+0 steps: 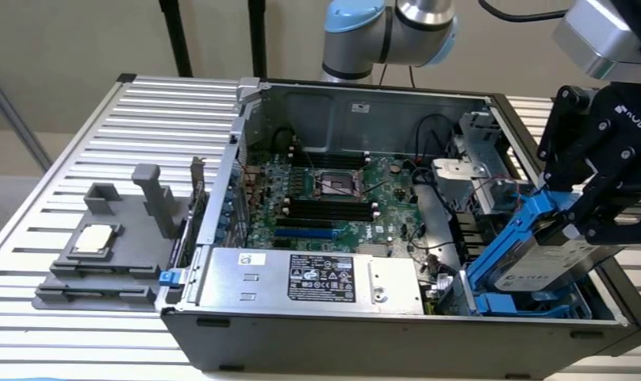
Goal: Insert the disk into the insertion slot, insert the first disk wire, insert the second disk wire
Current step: 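Insert the disk into the insertion slot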
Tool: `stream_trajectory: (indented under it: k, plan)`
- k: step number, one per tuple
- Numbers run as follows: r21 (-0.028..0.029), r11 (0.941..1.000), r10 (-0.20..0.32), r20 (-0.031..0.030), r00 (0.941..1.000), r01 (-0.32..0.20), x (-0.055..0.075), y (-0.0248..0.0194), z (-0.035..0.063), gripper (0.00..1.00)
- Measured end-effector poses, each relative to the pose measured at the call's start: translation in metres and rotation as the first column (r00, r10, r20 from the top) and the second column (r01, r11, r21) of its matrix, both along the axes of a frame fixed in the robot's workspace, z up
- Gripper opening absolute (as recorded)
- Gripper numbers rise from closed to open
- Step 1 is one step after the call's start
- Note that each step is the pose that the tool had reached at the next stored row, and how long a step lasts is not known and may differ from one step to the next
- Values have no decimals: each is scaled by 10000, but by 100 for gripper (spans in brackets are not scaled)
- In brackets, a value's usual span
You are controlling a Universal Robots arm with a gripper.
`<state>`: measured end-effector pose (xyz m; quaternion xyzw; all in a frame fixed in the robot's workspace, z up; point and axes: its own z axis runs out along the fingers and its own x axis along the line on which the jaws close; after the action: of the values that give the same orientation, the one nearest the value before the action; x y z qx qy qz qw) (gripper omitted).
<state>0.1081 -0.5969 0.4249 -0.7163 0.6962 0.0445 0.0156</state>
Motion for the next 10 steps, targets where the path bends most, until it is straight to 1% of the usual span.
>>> stream_trajectory:
  k: [1,2,7,10]
  plan:
    - [4,10000,0,-1,10000,0,0,-2,-6,34]
    - [9,10000,0,-1,10000,0,0,-4,-12,40]
    - [37,10000,2,-5,10000,-2,-1,-10,-34,40]
    - [39,10000,2,-4,10000,-2,-1,-10,-36,40]
